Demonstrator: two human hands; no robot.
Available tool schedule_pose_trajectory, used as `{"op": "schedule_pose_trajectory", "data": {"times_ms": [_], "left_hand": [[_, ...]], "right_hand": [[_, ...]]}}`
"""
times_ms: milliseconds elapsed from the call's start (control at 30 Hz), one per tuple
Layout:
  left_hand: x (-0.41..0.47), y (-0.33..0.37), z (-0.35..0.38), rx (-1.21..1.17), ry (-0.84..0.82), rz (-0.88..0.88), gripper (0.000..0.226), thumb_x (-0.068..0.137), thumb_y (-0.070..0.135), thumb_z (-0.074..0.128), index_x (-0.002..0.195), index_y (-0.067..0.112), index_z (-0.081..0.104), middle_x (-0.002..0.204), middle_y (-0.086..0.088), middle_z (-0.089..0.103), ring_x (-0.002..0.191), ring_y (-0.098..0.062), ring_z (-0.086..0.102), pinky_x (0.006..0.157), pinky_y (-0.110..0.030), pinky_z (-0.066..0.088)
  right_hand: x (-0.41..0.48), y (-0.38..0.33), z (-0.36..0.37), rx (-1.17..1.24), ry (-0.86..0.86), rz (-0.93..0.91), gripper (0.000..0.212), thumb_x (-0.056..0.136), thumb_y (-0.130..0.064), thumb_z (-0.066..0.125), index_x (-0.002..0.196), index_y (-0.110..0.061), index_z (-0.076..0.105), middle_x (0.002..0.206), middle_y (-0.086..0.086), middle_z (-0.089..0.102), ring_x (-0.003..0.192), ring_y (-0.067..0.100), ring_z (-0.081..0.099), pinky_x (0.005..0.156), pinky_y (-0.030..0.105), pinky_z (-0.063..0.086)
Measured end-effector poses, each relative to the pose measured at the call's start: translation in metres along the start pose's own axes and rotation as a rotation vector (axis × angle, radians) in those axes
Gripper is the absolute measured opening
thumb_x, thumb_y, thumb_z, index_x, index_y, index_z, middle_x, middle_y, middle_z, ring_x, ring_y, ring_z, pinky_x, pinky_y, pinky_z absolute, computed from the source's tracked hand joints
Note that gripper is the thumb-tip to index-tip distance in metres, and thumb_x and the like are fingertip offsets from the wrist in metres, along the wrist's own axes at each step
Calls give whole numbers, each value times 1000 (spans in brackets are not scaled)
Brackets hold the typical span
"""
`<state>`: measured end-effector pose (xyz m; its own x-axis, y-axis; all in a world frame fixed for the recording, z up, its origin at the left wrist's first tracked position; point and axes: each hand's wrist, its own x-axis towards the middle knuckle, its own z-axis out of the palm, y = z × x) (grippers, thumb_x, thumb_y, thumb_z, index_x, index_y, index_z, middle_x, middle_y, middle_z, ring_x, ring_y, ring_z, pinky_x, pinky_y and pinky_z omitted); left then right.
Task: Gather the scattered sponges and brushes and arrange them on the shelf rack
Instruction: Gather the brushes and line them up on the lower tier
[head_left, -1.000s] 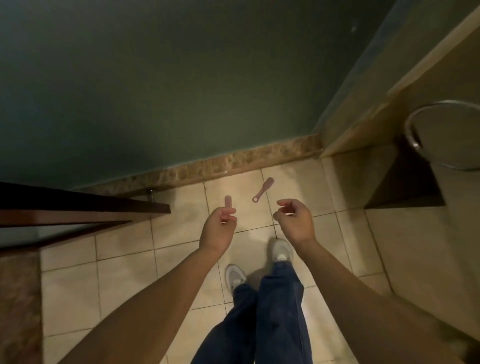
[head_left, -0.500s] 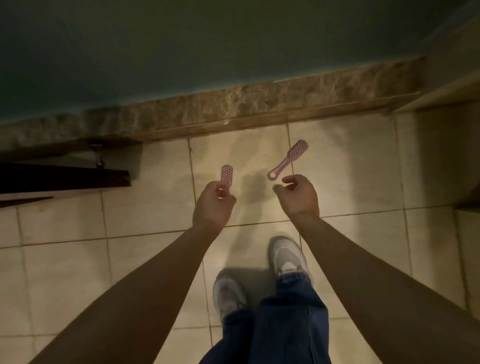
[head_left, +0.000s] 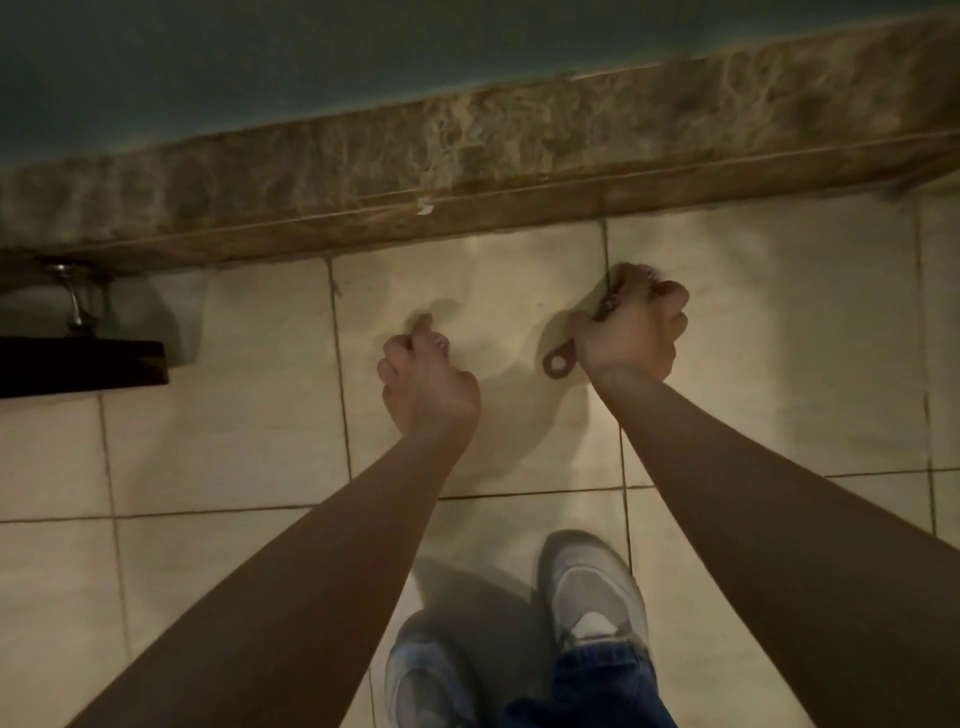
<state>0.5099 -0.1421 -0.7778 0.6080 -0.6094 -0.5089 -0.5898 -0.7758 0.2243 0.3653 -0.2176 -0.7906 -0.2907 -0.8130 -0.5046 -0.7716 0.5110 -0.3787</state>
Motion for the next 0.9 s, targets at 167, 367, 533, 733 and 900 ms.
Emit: {"op": "schedule_pose_trajectory", "data": {"times_ms": [167,367,533,733,900], "left_hand": [[0,-4,6,-9,46,46,44,87,11,58,129,16,48,130,-11,43,118,-29,40,97,-39,39],[-3,-7,7,78,43,-61,44,88,25,63,126,11,47,127,-11,48,119,-30,43,93,-40,41],[2,-8,6,95,-62,-100,50,86,32,66,125,8,48,124,-13,52,118,-32,49,96,-44,46],[-21,-4,-2,84,-56,11,33,90,33,57,118,16,57,116,-10,60,110,-32,55,88,-40,44],[-66,12,-41,87,-86,103,32,90,39,56,114,18,58,108,-7,64,102,-30,59,88,-41,46]], "right_hand": [[0,8,5,-92,22,-155,22,81,-6,53,100,-15,59,124,8,40,110,32,42,70,35,42],[-6,15,8,-53,-13,-175,51,76,-10,66,121,-10,42,122,12,47,110,33,48,70,33,37],[-16,15,15,-138,-99,-181,42,73,-12,65,113,-19,55,112,7,56,107,30,53,70,30,39],[-53,14,10,-63,-195,-107,22,82,-29,57,102,-25,65,99,2,66,89,26,64,64,27,41],[-101,17,-40,-54,-244,0,31,85,-38,59,108,-18,65,107,4,58,95,26,61,75,35,52]]}}
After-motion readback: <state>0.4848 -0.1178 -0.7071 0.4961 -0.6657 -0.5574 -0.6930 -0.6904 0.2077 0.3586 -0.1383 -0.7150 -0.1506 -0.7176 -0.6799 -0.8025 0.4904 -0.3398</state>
